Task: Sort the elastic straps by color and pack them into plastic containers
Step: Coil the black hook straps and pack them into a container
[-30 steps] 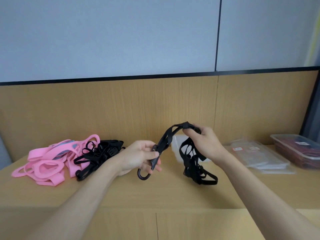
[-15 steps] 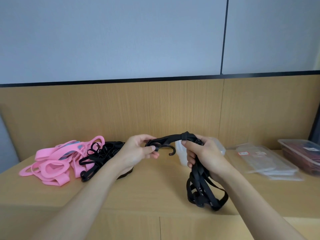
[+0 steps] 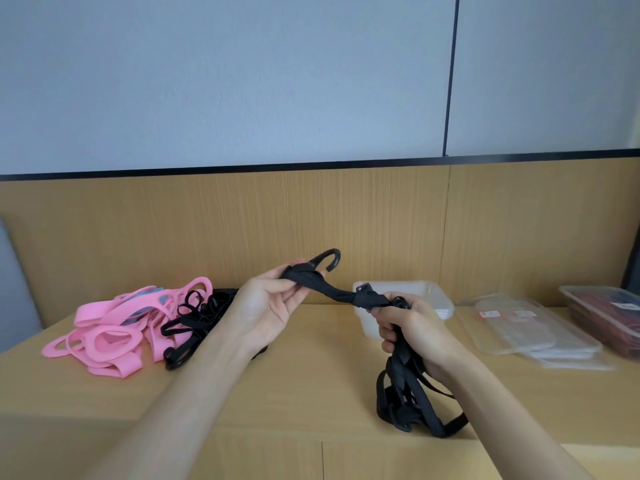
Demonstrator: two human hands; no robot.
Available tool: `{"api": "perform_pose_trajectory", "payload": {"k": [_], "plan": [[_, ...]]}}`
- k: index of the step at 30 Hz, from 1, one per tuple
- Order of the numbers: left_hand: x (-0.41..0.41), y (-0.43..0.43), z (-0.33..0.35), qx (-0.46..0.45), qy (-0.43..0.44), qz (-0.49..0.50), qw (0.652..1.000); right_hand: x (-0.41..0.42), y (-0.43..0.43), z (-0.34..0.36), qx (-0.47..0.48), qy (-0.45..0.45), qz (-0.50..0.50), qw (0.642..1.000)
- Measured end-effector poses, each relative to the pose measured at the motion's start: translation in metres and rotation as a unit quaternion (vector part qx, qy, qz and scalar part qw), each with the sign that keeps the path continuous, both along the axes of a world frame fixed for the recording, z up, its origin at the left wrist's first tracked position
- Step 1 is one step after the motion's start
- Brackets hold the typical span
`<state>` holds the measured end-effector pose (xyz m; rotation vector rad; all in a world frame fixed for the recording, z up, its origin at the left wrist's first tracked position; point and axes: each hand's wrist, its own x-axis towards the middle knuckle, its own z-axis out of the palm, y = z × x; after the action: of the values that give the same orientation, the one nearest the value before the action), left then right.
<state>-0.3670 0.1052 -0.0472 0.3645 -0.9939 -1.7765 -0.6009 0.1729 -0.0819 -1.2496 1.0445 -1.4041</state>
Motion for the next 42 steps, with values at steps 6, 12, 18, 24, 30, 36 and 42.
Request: {"api": "perform_pose_trajectory", "payload": {"k": [6, 12, 18, 24, 30, 36, 42], "plan": [[-0.001, 0.016, 0.008, -0.062, -0.039, -0.106, 0.992, 0.004, 0.002, 0.009, -0.016, 0.055, -0.016, 0.998], [-0.004, 0.025, 0.008, -0.15, -0.157, -0.123, 0.968, 0.006, -0.001, 0.02, -0.044, 0.073, -0.027, 0.996], [-0.005, 0.032, 0.008, -0.197, -0.209, -0.125, 0.95, 0.009, 0.002, 0.023, -0.06, 0.086, -0.047, 0.993], [-0.011, 0.036, -0.001, -0.182, -0.29, -0.141, 0.929, 0.017, 0.003, 0.024, -0.085, 0.126, -0.107, 0.983], [-0.017, 0.033, -0.007, -0.19, -0.336, 0.037, 0.922, 0.02, 0.01, 0.03, -0.112, 0.15, -0.137, 0.973], [-0.02, 0.023, -0.008, -0.178, -0.303, 0.159, 0.923, 0.025, 0.023, 0.038, -0.092, 0.139, -0.073, 0.983], [-0.03, 0.025, -0.008, -0.16, -0.242, 0.238, 0.927, 0.036, 0.033, 0.036, -0.091, 0.12, 0.001, 0.989]]}}
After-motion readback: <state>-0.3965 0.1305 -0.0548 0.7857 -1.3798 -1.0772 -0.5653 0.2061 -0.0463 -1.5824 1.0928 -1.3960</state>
